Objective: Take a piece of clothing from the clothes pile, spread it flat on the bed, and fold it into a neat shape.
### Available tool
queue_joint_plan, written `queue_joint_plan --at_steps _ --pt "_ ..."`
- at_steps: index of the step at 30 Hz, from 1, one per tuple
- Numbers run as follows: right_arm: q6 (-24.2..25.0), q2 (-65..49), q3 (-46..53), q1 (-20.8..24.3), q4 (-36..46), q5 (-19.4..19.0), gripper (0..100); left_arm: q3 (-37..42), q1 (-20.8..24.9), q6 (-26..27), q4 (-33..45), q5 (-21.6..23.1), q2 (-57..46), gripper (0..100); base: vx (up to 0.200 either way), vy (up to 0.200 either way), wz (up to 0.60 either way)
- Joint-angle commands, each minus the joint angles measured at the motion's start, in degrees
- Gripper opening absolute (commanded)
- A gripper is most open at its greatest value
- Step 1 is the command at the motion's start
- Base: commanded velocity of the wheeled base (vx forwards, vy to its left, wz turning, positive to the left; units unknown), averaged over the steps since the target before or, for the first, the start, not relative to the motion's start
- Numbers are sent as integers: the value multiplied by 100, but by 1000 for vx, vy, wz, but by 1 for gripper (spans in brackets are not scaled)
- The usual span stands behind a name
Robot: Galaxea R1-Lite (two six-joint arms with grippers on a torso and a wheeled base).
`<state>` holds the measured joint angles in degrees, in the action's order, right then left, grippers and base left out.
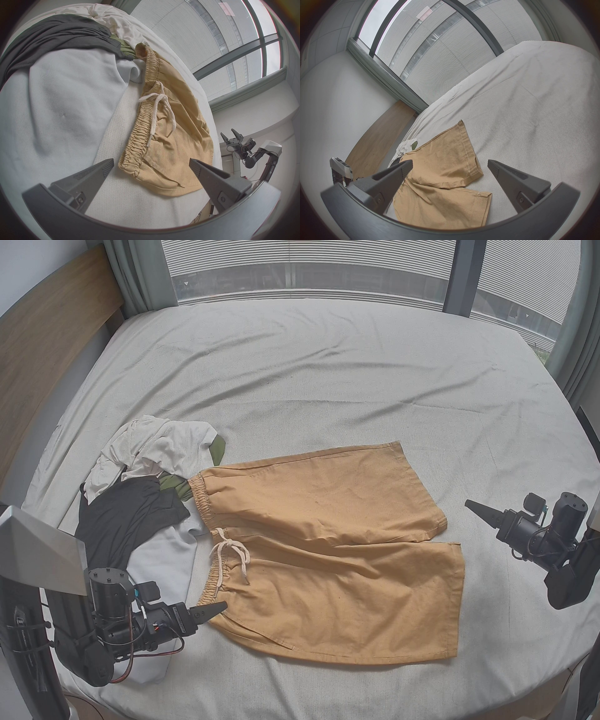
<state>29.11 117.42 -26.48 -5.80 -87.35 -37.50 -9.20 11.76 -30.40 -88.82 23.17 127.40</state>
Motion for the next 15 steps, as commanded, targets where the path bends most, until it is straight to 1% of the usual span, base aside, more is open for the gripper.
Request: queue_joint_plan --at_steps 1,3,4,10,15 --pt "-2 -9 2 -17 -2 -3 100 -90 1 8 -4 3 232 100 0 0 0" --pt "-2 -9 2 -17 -2 -3 100 -108 10 17 -4 3 259 100 0 0 0" --pt "-2 -9 2 -9 -2 -3 100 -152 1 8 -4 3 259 0 0 0 0" --pt "-11 -26 90 -9 -19 -3 100 -205 -34 -1 -4 -6 250 0 0 0 0" --pt "-55 -114 424 27 -19 -3 100 -169 -34 8 -4 -15 215 0 0 0 0"
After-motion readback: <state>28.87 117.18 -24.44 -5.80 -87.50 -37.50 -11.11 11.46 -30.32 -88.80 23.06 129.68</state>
